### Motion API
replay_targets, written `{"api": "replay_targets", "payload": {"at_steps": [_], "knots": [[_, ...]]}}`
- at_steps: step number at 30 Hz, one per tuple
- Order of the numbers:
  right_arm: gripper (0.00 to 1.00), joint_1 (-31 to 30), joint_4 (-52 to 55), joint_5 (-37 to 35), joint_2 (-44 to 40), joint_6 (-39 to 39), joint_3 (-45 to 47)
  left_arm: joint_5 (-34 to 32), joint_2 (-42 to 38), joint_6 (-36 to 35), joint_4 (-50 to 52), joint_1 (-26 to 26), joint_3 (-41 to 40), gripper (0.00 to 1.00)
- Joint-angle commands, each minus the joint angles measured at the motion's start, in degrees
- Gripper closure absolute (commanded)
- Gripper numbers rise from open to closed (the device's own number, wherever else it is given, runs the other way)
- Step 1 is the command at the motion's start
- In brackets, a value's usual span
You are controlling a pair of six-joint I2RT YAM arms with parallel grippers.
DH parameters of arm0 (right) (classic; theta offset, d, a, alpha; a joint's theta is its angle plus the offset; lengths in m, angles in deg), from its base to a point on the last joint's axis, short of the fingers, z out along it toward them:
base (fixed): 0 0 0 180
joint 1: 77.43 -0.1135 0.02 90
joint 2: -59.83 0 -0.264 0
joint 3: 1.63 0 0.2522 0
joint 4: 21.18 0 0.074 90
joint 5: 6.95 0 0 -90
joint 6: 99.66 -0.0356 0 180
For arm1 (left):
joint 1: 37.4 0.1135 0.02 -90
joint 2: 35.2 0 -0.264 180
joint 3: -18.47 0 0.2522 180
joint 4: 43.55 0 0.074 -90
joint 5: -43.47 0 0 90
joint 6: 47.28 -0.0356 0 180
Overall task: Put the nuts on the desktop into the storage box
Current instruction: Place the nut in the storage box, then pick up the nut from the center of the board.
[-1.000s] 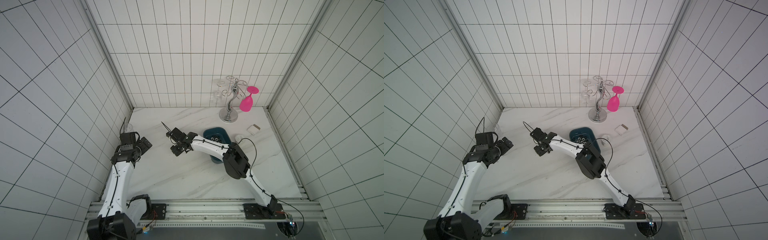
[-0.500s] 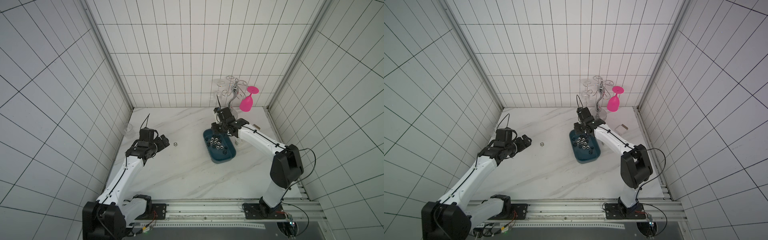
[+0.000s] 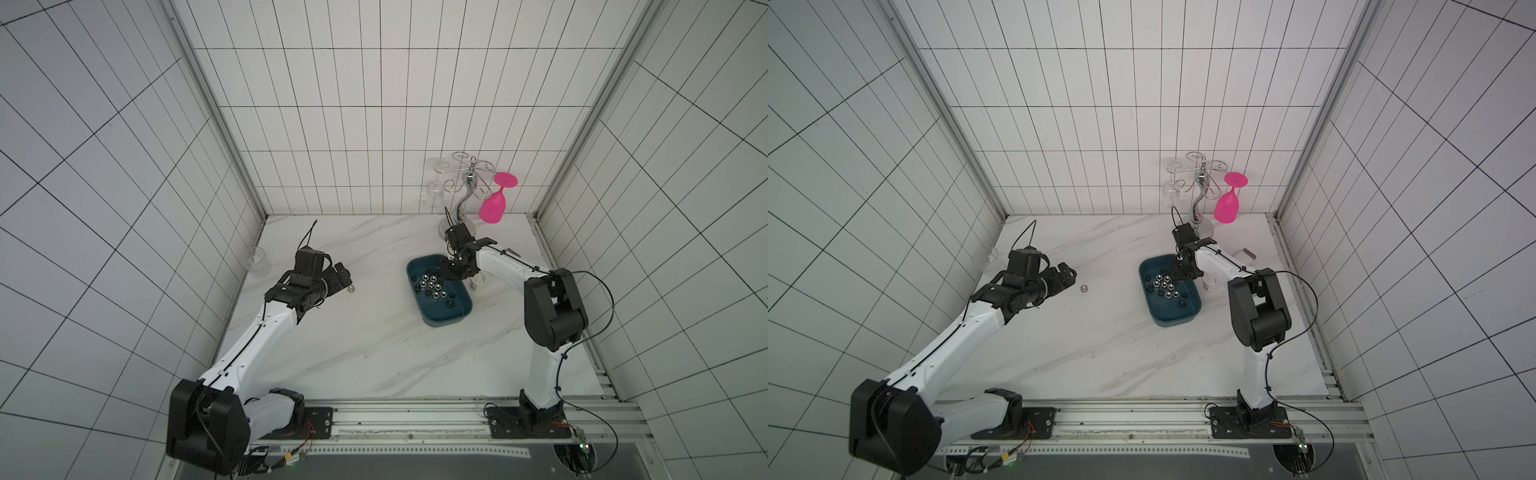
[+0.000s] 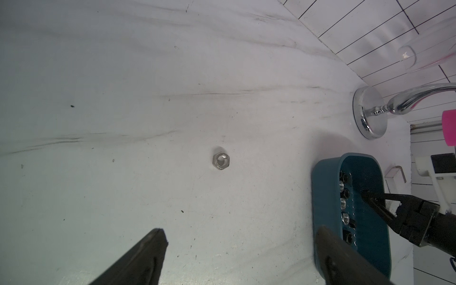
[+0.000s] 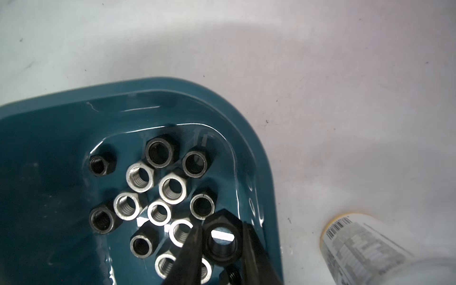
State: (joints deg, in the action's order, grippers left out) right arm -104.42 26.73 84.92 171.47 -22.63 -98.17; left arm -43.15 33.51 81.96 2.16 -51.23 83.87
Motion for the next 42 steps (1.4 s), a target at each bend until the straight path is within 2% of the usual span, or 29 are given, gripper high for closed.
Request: {"api": "replay_targets", "payload": {"at_steps": [1, 5, 9, 14, 16, 21, 28, 36, 42], "knots": [[0.63, 0.23, 1.09, -0.06, 0.82, 0.23, 0.07, -1.31, 0.51, -0.30, -0.33, -0.15, 2.15, 0.02], [0.51, 0.18, 1.09, -0.81, -0.90, 0.57, 0.17, -1.77, 0.30, -0.65, 0.08, -0.15, 2.37, 0.02], [0.49, -1.11, 1.36, -1.52, -4.11, 0.76, -0.44, -2.88, -0.04, -1.28, 0.75, -0.17, 2.77, 0.02], [0.46, -8.62, 0.60, -0.82, -6.10, 1.84, -3.42, -7.98, -0.49, -1.67, 1.06, 0.31, 2.68, 0.02], [0.44, -11.99, -0.23, 0.72, -4.81, 1.99, -5.69, -7.59, -0.54, -1.89, 1.57, 1.84, 2.85, 0.02], [0.41, -18.86, -0.49, 3.93, 3.97, 1.70, -15.88, -4.78, -1.08, -2.30, 4.17, 8.02, 2.94, 0.02], [0.39, -24.26, 2.39, 6.12, 18.43, 2.97, -32.18, -5.13, -3.25, -4.38, 8.44, 12.10, 2.64, 0.02], [0.35, -28.51, 10.10, 3.16, 33.35, 5.83, -52.22, -5.43, -7.15, -6.75, 9.63, 17.02, 0.53, 0.02], [0.35, -29.32, 11.11, 2.88, 37.47, 5.91, -56.35, -4.84, -7.97, -8.60, 10.81, 19.34, 0.18, 0.02]]}}
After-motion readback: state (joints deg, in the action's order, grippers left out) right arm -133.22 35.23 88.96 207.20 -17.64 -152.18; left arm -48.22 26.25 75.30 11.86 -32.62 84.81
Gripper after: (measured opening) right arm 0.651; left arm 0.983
